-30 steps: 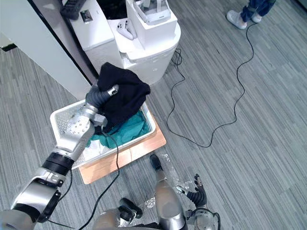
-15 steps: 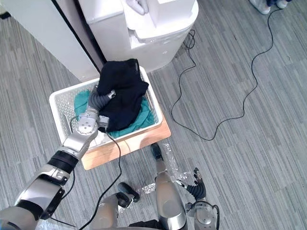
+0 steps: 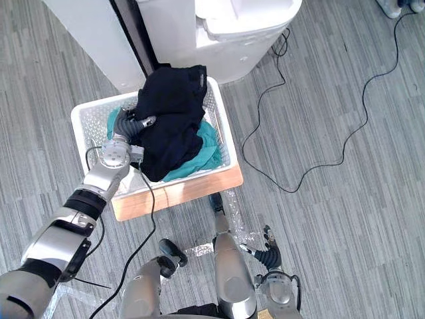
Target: Tidy the bed and pick cloth on bed and put in laundry
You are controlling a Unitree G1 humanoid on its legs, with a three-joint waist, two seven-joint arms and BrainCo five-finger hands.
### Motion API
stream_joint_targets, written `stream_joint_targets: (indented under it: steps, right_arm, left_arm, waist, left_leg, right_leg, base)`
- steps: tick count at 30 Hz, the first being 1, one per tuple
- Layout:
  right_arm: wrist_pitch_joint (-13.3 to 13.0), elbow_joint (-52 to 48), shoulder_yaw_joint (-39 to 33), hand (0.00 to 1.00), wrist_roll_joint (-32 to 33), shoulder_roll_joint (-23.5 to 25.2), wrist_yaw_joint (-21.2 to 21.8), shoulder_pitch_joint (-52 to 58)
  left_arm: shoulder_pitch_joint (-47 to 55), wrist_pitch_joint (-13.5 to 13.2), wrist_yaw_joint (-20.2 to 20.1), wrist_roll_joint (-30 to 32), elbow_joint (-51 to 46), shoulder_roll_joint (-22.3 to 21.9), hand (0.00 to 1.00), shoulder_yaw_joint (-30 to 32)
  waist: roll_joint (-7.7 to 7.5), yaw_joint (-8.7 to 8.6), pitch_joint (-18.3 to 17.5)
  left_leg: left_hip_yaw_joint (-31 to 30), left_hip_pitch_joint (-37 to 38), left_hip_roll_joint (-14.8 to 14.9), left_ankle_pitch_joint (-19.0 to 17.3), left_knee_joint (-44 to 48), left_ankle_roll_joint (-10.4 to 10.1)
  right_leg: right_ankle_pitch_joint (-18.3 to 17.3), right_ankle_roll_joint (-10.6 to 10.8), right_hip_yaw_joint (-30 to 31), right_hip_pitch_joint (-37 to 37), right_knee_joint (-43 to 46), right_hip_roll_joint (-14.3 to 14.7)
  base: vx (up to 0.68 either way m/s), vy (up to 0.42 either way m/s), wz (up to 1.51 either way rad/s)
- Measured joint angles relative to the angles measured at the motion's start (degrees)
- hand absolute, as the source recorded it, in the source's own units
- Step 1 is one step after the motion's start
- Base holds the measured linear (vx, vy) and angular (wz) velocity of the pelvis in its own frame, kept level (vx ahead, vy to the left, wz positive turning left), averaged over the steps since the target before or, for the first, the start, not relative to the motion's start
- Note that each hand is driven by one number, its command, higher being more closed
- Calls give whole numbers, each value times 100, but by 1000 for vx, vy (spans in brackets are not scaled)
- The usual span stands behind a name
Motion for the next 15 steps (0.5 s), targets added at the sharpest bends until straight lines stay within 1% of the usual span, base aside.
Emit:
stream_joint_targets:
  steps: [5, 6, 8, 10, 12, 15]
  right_arm:
    - [11, -26, 16, 0, -18, 11, -60, -12]
    - [17, -54, 35, 0, -26, 16, -64, -11]
    - [21, -125, 38, 0, -46, 22, -62, -11]
    - [22, -165, 50, 0, -60, 36, -43, -9]
    - [25, -167, 45, 0, -67, 58, -34, -8]
    - [108, -154, -22, 0, -72, 154, -28, -1]
  left_arm:
    - [16, -76, -104, -18, -26, -14, 0, -2]
    - [54, -139, -104, -11, -96, -15, 0, -3]
    - [118, -176, -114, -11, -344, 2, 0, -2]
    - [185, -180, -220, -16, -681, 7, 0, 3]
    - [316, -201, -270, -20, -1069, 50, 0, 62]
    - [636, -231, -409, -82, -1594, 137, 0, 271]
  waist:
    - [-19, -4, 5]
    - [-39, 5, 3]
    - [-74, 31, 15]
    - [-86, 135, 17]
    - [-90, 163, 14]
    - [-106, 202, -13]
  left_leg:
    - [-138, 28, 17, 1, 90, 5]
    - [-150, 69, 31, 0, 101, 5]
    - [-176, 127, 42, -2, 124, 4]
    - [-203, 165, 58, -31, 153, -1]
    - [-271, 179, 77, -39, 180, -2]
    - [-332, 338, 129, -32, 166, -18]
  right_leg:
    - [-1, -1, -93, 140, -1, -24]
    - [-5, -4, -121, 198, -1, -23]
    - [-21, -25, -138, 283, -2, -24]
    - [-55, -67, -145, 379, -2, -18]
    - [-77, -94, -200, 447, -2, -11]
    - [-113, -120, -298, 645, -1, 24]
  base:
    - [-42, -64, 12]
    - [-39, -54, 13]
    - [-38, -53, 9]
    - [-37, -49, 5]
    - [-19, -48, 14]
    - [12, -46, 12]
